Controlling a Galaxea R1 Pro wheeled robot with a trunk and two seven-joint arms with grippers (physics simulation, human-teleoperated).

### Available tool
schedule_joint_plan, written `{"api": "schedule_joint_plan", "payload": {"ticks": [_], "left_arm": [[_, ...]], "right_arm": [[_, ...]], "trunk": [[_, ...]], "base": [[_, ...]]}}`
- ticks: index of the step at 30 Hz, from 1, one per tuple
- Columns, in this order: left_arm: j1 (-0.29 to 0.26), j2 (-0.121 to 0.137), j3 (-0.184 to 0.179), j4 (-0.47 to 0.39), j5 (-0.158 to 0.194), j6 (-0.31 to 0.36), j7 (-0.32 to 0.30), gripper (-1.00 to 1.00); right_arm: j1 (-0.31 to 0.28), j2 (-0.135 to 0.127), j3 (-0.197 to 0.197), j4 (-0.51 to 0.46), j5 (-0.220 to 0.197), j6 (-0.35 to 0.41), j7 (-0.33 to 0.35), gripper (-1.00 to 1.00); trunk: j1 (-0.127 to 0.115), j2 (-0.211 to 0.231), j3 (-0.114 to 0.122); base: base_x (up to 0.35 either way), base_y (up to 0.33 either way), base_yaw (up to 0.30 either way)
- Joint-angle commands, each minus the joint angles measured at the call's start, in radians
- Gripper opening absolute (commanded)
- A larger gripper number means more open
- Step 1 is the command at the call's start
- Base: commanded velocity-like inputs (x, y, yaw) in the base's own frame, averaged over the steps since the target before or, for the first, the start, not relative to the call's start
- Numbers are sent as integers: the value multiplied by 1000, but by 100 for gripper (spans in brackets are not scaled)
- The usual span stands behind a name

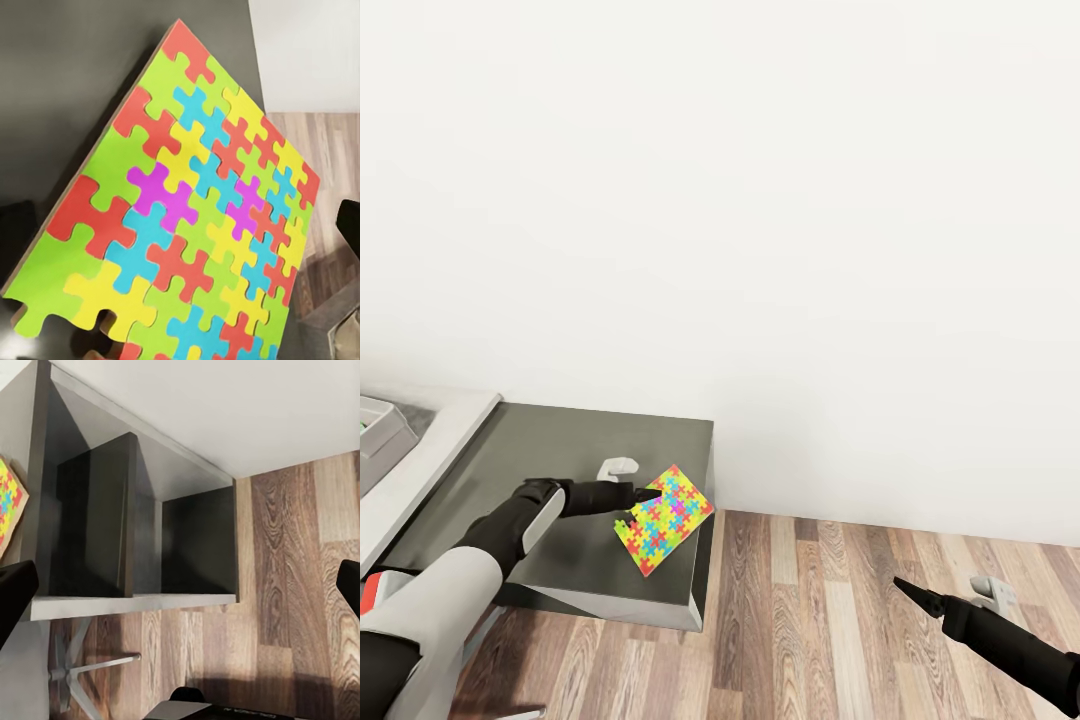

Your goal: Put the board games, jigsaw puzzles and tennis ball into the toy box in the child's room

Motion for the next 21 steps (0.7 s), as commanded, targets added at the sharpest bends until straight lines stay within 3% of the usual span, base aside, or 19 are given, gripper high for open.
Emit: {"api": "schedule_joint_plan", "payload": {"ticks": [1, 12, 21], "left_arm": [[-1, 1, -5, -1, 10, 7, 0, 100], [-1, 1, -7, -6, 13, 8, -8, 100], [0, 3, -7, -10, 12, 8, -49, 100]], "right_arm": [[-1, 0, -1, 0, -2, 6, 3, 100], [-1, -1, -1, 0, -2, 6, 3, 100], [-1, -2, -1, 0, -2, 6, 3, 100]], "trunk": [[1, -2, -2], [1, -2, -2], [1, -2, -2]], "base": [[0, 0, 0], [0, 0, 0], [0, 0, 0]]}}
